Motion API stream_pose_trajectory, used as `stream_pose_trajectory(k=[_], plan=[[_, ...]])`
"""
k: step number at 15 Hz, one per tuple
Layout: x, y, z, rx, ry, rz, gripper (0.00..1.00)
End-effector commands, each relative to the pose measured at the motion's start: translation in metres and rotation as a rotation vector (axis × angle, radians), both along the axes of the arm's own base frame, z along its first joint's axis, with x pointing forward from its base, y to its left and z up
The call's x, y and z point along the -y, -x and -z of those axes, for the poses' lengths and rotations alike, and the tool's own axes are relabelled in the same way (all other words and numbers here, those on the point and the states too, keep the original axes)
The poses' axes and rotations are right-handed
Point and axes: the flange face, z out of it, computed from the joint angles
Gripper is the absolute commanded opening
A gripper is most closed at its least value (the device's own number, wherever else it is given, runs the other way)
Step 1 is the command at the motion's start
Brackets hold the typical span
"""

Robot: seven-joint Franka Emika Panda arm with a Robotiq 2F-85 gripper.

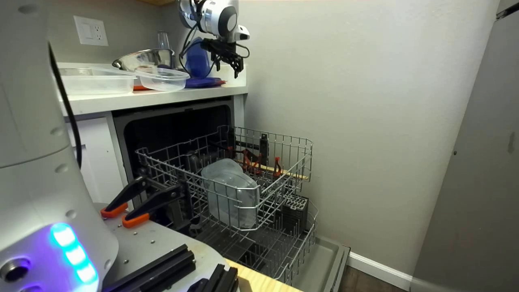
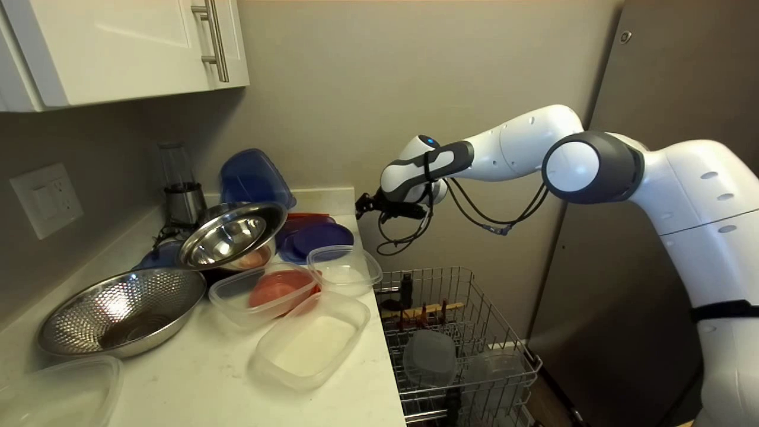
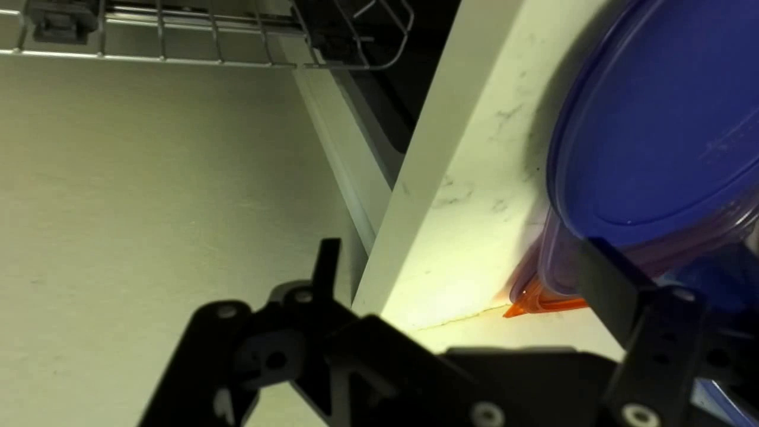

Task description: Put the purple lid in the dishwasher

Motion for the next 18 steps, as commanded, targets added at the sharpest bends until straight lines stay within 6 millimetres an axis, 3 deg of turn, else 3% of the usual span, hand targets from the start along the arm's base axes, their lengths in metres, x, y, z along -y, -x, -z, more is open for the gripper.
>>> stream_pose_trajectory(k=[1,5,10,13,18], plan=[[0.008,-0.021,0.018,-0.048,-0.171,-0.045,1.00],[-0.002,-0.026,0.030,-0.108,-0.242,-0.100,1.00],[-0.027,-0.024,0.023,-0.151,-0.265,-0.168,1.00],[-0.033,-0.022,0.019,-0.164,-0.277,-0.189,1.00],[-0.038,-0.023,0.031,-0.196,-0.289,-0.201,1.00]])
